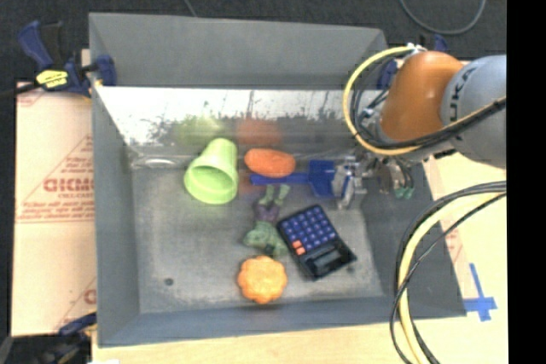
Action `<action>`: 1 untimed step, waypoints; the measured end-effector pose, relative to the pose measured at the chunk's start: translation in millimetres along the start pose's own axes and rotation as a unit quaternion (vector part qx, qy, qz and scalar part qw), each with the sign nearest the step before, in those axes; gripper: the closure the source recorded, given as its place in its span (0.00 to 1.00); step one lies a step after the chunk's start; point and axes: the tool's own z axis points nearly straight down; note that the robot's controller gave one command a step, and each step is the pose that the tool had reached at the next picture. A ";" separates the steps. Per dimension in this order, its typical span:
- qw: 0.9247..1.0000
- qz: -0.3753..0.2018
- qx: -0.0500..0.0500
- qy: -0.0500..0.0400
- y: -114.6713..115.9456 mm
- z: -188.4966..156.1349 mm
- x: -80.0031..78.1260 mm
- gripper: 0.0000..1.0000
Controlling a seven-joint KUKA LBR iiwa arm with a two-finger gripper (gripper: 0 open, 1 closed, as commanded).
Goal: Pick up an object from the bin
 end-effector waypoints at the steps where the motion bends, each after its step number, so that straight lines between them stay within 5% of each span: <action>1: 1.000 -0.001 0.000 0.000 0.0 0.0 0.0 1.00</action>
Offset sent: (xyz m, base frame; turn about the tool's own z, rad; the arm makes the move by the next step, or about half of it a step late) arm 0.0000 0.0000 0.0000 0.0000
